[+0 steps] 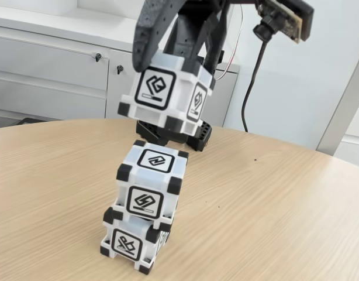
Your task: Stack cubes from left to right.
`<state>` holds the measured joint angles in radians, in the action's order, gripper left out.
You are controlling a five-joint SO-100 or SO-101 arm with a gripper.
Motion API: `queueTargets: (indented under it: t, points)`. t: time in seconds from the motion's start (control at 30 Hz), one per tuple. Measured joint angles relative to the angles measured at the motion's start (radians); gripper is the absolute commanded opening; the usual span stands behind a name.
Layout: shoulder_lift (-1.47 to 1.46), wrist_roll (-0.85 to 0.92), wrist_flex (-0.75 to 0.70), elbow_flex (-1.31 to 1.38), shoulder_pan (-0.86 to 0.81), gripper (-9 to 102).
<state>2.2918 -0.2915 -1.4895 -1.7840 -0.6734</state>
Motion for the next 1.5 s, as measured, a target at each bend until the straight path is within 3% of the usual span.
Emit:
queueTargets:
  t: [0.57,0.9,1.5]
  points:
    - [-0.109,0.071,0.000,-0.006,0.000,0]
    - [-0.112,0.080,0.000,-0.006,0.000,16]
    - [-0.112,0.097,0.000,-0.006,0.002,27]
